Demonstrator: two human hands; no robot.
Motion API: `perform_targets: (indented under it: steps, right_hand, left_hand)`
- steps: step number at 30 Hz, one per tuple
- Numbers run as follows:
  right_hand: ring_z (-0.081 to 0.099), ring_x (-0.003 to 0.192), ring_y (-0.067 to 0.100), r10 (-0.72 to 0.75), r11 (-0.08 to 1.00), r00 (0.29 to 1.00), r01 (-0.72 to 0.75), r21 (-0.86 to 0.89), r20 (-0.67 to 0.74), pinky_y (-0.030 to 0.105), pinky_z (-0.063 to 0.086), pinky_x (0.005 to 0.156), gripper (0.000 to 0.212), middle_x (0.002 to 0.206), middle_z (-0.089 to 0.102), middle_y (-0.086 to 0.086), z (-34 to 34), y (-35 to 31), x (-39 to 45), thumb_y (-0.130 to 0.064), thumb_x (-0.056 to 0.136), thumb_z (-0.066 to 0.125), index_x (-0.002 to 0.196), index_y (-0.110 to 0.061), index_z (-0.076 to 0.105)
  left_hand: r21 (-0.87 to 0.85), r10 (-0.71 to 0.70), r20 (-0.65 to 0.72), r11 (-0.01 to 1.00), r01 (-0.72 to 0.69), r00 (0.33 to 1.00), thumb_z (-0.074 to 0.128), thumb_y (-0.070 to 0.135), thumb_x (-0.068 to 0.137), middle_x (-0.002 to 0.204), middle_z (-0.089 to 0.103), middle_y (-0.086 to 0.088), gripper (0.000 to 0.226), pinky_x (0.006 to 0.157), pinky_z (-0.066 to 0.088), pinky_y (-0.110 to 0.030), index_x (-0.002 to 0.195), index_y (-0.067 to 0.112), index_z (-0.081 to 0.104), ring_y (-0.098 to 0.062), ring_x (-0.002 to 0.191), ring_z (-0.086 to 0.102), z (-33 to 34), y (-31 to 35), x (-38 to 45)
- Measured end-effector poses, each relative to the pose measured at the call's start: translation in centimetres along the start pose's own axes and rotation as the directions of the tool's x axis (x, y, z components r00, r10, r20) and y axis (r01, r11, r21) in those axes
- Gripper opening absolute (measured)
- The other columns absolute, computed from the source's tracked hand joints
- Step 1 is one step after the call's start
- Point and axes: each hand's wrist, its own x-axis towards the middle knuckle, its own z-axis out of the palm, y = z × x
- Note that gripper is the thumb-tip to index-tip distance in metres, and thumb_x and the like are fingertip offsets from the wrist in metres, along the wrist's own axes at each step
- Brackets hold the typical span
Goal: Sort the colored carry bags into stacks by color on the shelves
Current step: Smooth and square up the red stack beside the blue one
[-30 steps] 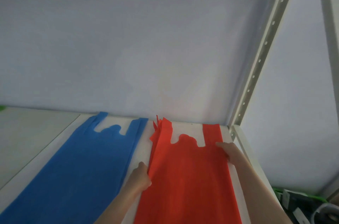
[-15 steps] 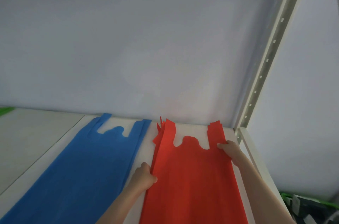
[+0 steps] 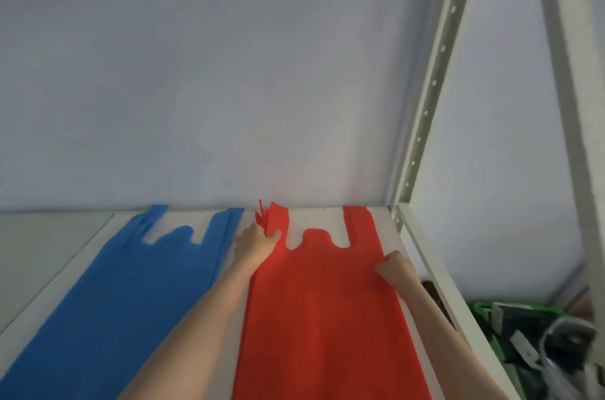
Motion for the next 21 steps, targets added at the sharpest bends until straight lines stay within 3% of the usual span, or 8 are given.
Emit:
perform_targets:
  steps: [3,6,10,12,14,16,18,21]
  right_hand:
    - [0.055,0.102,0.03,0.0,0.998,1.0,-0.001,-0.069,-0.017,0.035,0.045,0.083,0.02,0.099,0.051,0.012,0.1,1.5,-2.1,-0.012,0.084,0.047,0.101,-0.003,0.049]
    - [0.054,0.11,0.032,-0.037,0.992,0.999,0.032,-0.12,-0.036,0.034,0.045,0.088,0.032,0.117,0.054,0.017,0.4,2.8,-4.2,-0.01,0.086,0.048,0.115,0.003,0.049]
    - [0.05,0.115,0.029,-0.078,0.993,0.997,0.076,-0.089,-0.026,0.033,0.044,0.094,0.04,0.128,0.047,0.017,0.4,3.6,-5.8,-0.012,0.088,0.049,0.126,0.0,0.045]
    - [0.046,0.122,0.028,-0.084,0.994,0.996,0.082,-0.068,-0.017,0.032,0.04,0.1,0.044,0.133,0.043,0.016,0.3,3.7,-6.3,-0.016,0.09,0.049,0.132,-0.003,0.042]
    - [0.041,0.128,0.027,-0.094,0.993,0.995,0.093,-0.07,-0.013,0.032,0.037,0.105,0.049,0.138,0.039,0.015,0.3,3.7,-6.7,-0.019,0.091,0.049,0.137,-0.006,0.038]
    - [0.039,0.13,0.026,-0.1,0.992,0.995,0.098,-0.079,-0.018,0.032,0.035,0.108,0.05,0.139,0.039,0.014,0.3,3.7,-7.0,-0.02,0.092,0.048,0.138,-0.007,0.036]
    - [0.038,0.131,0.026,-0.101,0.991,0.995,0.099,-0.085,-0.017,0.032,0.034,0.109,0.051,0.139,0.039,0.014,0.3,3.7,-7.1,-0.021,0.092,0.049,0.139,-0.007,0.036]
    - [0.039,0.13,0.026,-0.097,0.992,0.995,0.096,-0.083,-0.017,0.032,0.034,0.109,0.051,0.139,0.04,0.014,0.4,3.7,-7.3,-0.02,0.091,0.049,0.139,-0.007,0.036]
  left_hand:
    - [-0.103,-0.029,0.123,0.994,0.042,0.992,0.049,0.051,0.089,0.12,0.065,-0.012,0.056,0.1,0.045,-0.035,0.12,0.006,0.059,-0.029,0.112,0.061,0.2,1.0,1.3]
    - [-0.314,0.017,0.158,0.949,0.034,0.987,0.058,0.037,0.089,0.121,0.063,-0.015,0.047,0.098,0.048,-0.033,0.121,0.002,0.059,-0.027,0.11,0.062,0.5,1.8,2.3]
    - [-0.446,0.21,-0.024,0.873,-0.198,0.977,0.056,0.016,0.091,0.107,0.064,-0.007,0.029,0.075,0.046,-0.01,0.116,0.001,0.06,-0.018,0.096,0.059,0.4,2.5,1.0]
    - [-0.437,0.222,-0.089,0.867,-0.239,0.971,0.053,0.016,0.092,0.106,0.063,-0.006,0.03,0.079,0.048,-0.019,0.12,0.004,0.057,-0.019,0.097,0.06,0.4,1.7,0.6]
    - [-0.374,0.107,-0.028,0.921,-0.11,0.994,0.053,0.022,0.092,0.12,0.062,-0.012,0.04,0.095,0.048,-0.036,0.127,0.003,0.052,-0.029,0.109,0.06,0.8,0.1,1.7]
    - [-0.288,-0.092,0.062,0.952,0.106,0.994,0.053,0.03,0.089,0.127,0.058,-0.019,0.049,0.098,0.047,-0.044,0.128,-0.001,0.05,-0.035,0.114,0.057,1.3,-1.8,3.2]
    - [-0.192,-0.181,0.074,0.962,0.192,0.981,0.054,0.038,0.086,0.131,0.055,-0.02,0.059,0.1,0.047,-0.043,0.13,-0.001,0.047,-0.035,0.119,0.054,1.6,-3.1,4.0]
    - [-0.255,-0.192,0.2,0.937,0.24,0.961,0.059,0.049,0.082,0.133,0.054,-0.015,0.07,0.103,0.044,-0.041,0.132,0.003,0.046,-0.031,0.121,0.053,1.5,-3.1,3.7]
